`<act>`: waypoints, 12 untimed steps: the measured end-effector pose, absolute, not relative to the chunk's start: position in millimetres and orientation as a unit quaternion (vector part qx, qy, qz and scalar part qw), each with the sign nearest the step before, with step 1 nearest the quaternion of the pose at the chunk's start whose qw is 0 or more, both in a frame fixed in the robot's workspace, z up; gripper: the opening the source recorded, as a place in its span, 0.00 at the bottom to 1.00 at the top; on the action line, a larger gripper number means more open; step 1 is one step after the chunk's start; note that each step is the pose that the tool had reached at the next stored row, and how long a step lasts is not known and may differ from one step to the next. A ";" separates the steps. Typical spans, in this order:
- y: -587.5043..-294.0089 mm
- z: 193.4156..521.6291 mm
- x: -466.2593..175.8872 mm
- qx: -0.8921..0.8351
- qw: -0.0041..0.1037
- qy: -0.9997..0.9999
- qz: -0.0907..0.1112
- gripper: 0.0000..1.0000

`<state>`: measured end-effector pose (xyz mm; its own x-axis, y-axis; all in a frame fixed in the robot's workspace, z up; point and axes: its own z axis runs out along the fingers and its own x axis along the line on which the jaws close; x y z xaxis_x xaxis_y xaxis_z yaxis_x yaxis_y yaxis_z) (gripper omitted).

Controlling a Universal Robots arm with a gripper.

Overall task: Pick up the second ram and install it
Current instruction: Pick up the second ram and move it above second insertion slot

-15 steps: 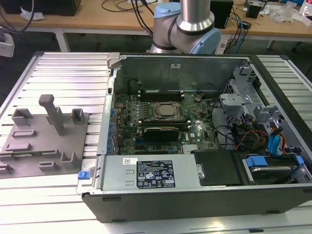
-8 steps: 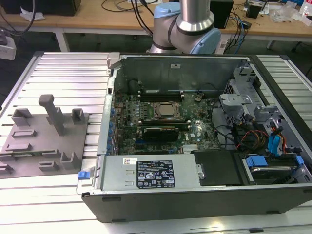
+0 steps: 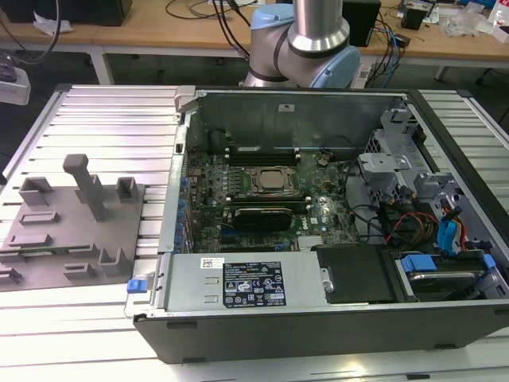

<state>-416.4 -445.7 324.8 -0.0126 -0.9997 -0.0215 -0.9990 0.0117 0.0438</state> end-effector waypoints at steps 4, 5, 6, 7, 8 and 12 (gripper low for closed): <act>-445.7 321.9 -416.4 0.703 0.008 -0.711 -0.023 0.36; -445.6 320.9 -416.4 0.703 0.008 -0.711 -0.023 0.36; -445.7 320.4 -416.4 0.703 0.008 -0.711 -0.023 0.36; -445.6 319.9 -416.4 0.703 0.008 -0.711 -0.023 0.36; -445.7 318.6 -416.4 0.703 0.008 -0.711 -0.023 0.36; -445.7 314.8 -416.4 0.703 0.008 -0.711 -0.023 0.36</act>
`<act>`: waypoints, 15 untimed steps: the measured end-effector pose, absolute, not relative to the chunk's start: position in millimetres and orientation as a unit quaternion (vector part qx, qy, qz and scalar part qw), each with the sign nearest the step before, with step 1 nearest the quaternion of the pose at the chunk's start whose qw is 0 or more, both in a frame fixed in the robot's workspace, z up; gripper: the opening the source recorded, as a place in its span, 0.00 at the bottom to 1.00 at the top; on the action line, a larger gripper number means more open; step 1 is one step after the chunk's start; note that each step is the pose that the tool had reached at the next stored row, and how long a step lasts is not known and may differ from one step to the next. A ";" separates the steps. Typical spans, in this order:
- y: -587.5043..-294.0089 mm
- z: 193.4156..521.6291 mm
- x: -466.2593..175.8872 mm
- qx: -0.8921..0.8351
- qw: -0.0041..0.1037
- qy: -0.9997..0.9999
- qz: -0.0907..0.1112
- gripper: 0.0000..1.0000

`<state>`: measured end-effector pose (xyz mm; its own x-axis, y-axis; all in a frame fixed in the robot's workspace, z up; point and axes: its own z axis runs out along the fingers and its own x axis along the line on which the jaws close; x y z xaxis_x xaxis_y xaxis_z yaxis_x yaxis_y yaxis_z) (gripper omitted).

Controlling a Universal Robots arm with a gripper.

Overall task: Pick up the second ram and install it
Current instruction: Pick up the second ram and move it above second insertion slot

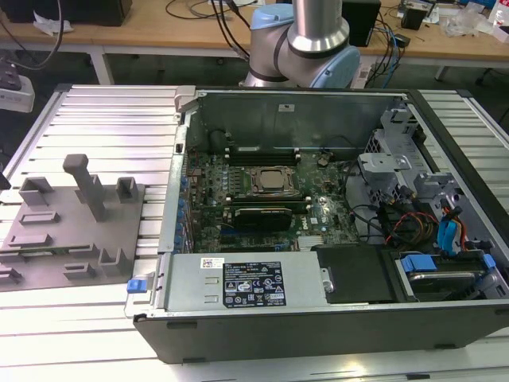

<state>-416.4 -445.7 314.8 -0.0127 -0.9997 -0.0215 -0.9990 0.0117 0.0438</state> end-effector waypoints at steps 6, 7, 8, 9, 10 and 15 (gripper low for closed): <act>-445.7 311.8 -416.4 0.703 0.008 -0.711 -0.023 0.36; -445.7 310.7 -416.4 0.703 0.008 -0.711 -0.023 0.36; -445.7 309.7 -416.4 0.703 0.008 -0.711 -0.023 0.36; -445.7 308.8 -416.4 0.703 0.008 -0.711 -0.023 0.36; -445.7 307.7 -416.4 0.703 0.008 -0.711 -0.023 0.36; -445.7 304.6 -416.4 0.703 0.008 -0.711 -0.023 0.36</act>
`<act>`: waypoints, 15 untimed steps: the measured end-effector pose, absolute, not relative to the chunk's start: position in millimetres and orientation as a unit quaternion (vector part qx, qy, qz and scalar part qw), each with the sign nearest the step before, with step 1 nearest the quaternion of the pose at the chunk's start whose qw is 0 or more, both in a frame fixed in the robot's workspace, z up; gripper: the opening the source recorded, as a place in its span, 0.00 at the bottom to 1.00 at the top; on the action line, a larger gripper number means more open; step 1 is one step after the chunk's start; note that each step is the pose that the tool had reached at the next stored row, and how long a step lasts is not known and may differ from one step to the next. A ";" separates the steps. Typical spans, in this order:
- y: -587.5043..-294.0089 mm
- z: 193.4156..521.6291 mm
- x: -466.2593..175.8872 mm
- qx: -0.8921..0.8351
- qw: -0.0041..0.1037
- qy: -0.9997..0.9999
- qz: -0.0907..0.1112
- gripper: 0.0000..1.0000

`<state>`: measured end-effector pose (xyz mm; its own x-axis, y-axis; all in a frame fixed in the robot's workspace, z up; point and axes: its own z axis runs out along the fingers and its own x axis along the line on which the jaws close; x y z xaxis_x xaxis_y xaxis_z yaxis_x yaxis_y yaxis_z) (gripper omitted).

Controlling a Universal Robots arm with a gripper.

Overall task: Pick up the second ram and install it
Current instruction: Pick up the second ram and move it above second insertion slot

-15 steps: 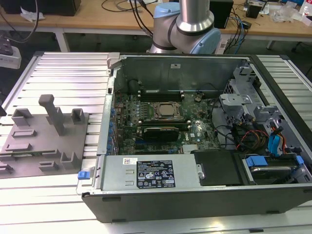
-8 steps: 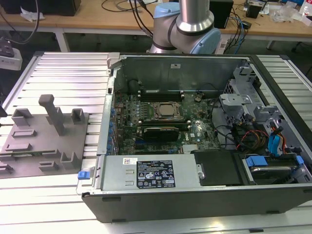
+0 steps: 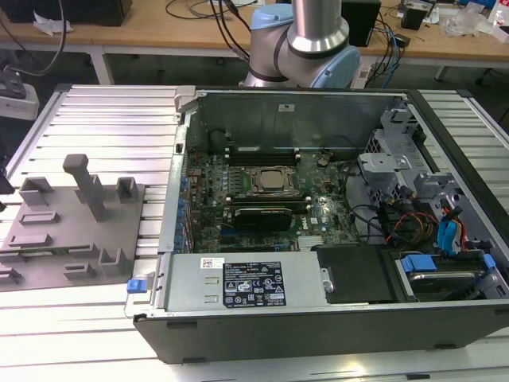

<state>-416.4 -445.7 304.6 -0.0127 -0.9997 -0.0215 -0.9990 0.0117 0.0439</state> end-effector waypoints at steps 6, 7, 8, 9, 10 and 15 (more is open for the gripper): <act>-445.7 299.9 -416.4 0.703 0.008 -0.711 -0.023 0.36; -445.6 298.5 -416.4 0.703 0.008 -0.711 -0.023 0.36; -445.6 297.6 -416.4 0.703 0.008 -0.711 -0.023 0.36; -445.7 296.5 -416.4 0.703 0.008 -0.711 -0.023 0.36; -445.6 295.3 -416.4 0.703 0.008 -0.711 -0.023 0.36; -445.7 290.9 -416.4 0.703 0.008 -0.711 -0.023 0.36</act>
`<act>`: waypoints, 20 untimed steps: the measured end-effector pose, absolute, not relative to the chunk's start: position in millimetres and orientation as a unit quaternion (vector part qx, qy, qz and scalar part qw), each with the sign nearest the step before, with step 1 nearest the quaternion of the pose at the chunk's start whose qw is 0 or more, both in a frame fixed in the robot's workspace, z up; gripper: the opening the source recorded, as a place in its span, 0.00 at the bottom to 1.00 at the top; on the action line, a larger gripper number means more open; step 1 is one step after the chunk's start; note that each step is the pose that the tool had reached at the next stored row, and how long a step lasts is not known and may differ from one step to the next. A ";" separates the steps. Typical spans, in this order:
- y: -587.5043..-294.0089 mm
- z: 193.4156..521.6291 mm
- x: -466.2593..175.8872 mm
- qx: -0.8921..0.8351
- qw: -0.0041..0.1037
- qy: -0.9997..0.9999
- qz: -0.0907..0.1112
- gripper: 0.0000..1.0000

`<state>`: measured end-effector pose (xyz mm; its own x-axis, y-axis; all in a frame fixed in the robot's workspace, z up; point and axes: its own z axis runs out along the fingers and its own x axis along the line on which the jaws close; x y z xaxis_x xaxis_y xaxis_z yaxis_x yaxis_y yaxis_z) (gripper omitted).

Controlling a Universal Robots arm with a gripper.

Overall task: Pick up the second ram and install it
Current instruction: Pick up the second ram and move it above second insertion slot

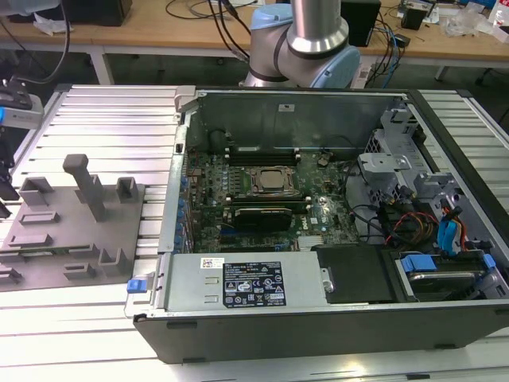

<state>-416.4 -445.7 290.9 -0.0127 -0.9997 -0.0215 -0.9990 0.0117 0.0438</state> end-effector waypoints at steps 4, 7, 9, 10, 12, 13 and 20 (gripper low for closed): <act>-445.7 287.5 -416.4 0.703 0.008 -0.711 -0.023 0.36; -445.7 285.7 -416.4 0.703 0.008 -0.711 -0.023 0.36; -445.7 284.4 -416.4 0.703 0.008 -0.711 -0.023 0.36; -445.7 283.7 -416.4 0.703 0.008 -0.711 -0.023 0.36; -445.6 281.4 -416.4 0.703 0.008 -0.711 -0.023 0.36; -445.7 279.9 -416.4 0.703 0.008 -0.711 -0.023 0.36; -445.7 271.8 -416.4 0.703 0.008 -0.711 -0.023 0.36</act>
<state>-416.4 -445.7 271.8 -0.0126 -0.9997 -0.0215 -0.9990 0.0117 0.0438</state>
